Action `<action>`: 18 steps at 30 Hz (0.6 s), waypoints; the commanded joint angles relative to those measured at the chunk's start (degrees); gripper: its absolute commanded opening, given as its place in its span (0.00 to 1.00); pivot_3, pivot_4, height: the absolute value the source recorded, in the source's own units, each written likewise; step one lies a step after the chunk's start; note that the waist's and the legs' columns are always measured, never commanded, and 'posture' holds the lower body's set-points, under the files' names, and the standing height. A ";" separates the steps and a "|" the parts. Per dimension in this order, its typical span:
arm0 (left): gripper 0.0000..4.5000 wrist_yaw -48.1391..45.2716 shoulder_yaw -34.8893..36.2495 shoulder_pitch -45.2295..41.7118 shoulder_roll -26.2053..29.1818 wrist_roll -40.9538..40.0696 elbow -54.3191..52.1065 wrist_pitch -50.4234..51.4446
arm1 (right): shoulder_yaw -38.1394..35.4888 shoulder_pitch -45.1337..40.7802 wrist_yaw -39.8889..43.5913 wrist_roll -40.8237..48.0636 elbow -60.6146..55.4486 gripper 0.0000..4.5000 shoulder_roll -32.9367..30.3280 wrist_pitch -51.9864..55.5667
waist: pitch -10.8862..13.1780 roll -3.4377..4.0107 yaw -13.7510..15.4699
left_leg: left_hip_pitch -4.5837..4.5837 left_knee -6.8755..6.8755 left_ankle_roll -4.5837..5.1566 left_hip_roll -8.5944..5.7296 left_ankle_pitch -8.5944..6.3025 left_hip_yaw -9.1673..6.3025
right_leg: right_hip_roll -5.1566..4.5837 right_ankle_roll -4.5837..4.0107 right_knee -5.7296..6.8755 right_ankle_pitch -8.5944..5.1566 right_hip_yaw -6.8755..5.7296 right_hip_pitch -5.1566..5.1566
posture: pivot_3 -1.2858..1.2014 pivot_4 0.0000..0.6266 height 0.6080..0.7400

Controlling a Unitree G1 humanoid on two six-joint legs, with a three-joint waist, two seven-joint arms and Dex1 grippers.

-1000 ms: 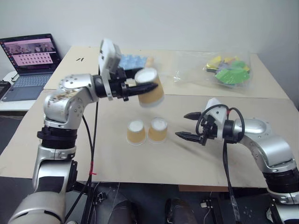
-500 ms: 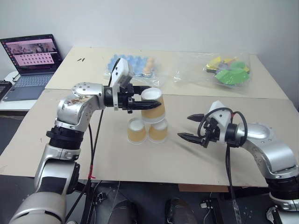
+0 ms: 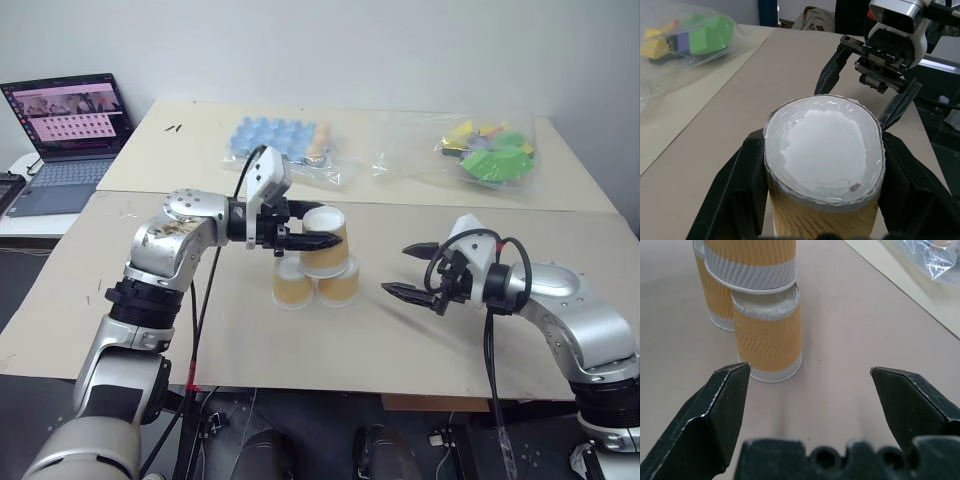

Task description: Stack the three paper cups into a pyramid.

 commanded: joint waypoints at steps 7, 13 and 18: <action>0.99 0.38 1.52 -0.40 -0.32 -0.63 -2.14 0.26 | -2.19 -0.57 0.28 1.01 -1.92 1.00 -0.85 0.11 | 0.00 0.00 0.00 | 0.00 0.01 0.00 0.00 0.00 0.00 | 0.00 0.00 0.01 0.00 0.00 0.00 | 0.52 0.24 0.97; 0.99 1.37 2.73 -1.23 -0.23 -1.72 -3.22 2.14 | -1.56 -0.83 0.52 0.67 -1.04 1.00 -0.50 -0.33 | 0.00 0.00 0.08 | -0.02 0.02 0.02 0.00 -0.01 -0.02 | 0.00 0.00 0.00 0.00 0.00 0.00 | 0.52 0.24 0.97; 0.99 2.64 5.98 -2.16 0.78 -5.48 -6.87 6.79 | -0.65 -1.37 1.11 0.35 0.04 1.00 0.11 -0.97 | 0.00 0.00 0.05 | -0.02 0.03 0.02 0.01 -0.01 -0.03 | 0.00 0.00 0.01 0.00 0.00 -0.01 | 0.52 0.24 0.97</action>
